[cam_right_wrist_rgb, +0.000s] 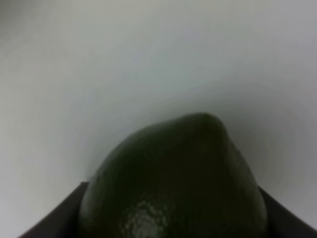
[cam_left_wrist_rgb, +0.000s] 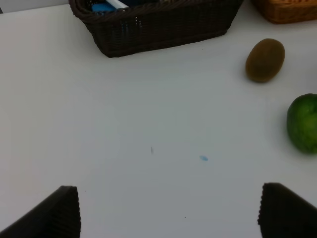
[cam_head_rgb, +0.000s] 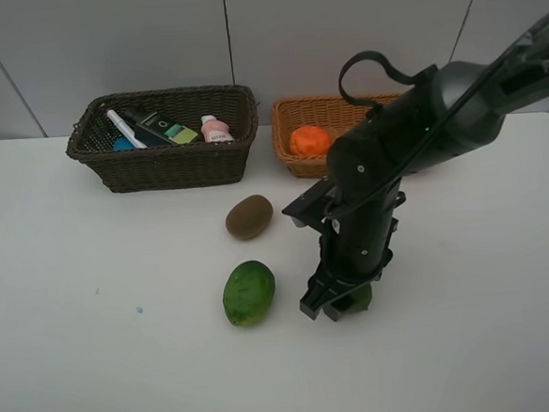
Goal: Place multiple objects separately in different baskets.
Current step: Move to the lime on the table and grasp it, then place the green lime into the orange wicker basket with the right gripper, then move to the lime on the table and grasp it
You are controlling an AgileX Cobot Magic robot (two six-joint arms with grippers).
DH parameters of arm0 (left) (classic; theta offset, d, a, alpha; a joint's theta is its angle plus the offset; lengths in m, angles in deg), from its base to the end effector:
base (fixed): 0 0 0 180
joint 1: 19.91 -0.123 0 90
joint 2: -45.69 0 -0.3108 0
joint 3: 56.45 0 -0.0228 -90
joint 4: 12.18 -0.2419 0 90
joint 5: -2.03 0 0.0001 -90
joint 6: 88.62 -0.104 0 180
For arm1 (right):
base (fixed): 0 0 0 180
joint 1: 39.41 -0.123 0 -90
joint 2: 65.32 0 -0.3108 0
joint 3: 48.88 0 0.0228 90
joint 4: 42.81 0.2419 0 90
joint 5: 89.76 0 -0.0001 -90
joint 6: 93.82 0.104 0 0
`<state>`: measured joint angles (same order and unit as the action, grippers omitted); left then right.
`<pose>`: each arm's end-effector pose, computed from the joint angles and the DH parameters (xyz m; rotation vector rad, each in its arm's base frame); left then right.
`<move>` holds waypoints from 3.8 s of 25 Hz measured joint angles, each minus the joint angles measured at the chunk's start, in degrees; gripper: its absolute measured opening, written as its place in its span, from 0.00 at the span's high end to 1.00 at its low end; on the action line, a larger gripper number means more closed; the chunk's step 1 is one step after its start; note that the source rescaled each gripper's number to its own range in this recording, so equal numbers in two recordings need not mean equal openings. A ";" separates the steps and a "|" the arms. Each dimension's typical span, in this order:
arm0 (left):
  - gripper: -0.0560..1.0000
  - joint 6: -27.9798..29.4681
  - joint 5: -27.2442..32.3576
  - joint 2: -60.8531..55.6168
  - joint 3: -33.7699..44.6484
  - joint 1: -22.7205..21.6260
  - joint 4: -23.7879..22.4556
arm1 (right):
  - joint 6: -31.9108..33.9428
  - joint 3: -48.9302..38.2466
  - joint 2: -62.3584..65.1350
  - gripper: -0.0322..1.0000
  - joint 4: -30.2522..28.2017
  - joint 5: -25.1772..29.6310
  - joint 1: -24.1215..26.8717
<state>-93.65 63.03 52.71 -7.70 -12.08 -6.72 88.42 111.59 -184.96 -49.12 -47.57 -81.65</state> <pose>-0.0296 -0.0047 0.2693 0.2333 2.0240 -0.1446 0.2472 0.2140 0.1213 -1.1923 2.8979 -0.1199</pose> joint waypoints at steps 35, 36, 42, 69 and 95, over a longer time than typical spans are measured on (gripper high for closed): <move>0.03 0.00 0.00 0.00 0.00 0.00 0.00 | -6.67 32.04 -4.19 0.08 10.32 -11.12 35.41; 0.03 0.00 0.00 0.00 0.00 0.00 0.00 | -5.81 32.04 -4.21 0.05 9.67 -11.12 35.41; 0.03 0.00 0.00 0.00 0.00 0.00 0.00 | -2.99 32.04 -4.27 0.02 7.91 -6.85 35.35; 0.03 0.00 0.00 0.00 0.00 0.00 0.00 | -7.28 32.04 -0.88 0.02 5.69 15.08 -5.93; 0.03 0.00 0.00 0.00 0.00 0.00 0.00 | 16.28 32.04 -3.06 0.02 1.92 27.36 -6.65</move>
<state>-93.65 63.03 52.71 -7.70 -12.08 -6.72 104.69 143.63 -188.02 -47.21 -20.21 -88.30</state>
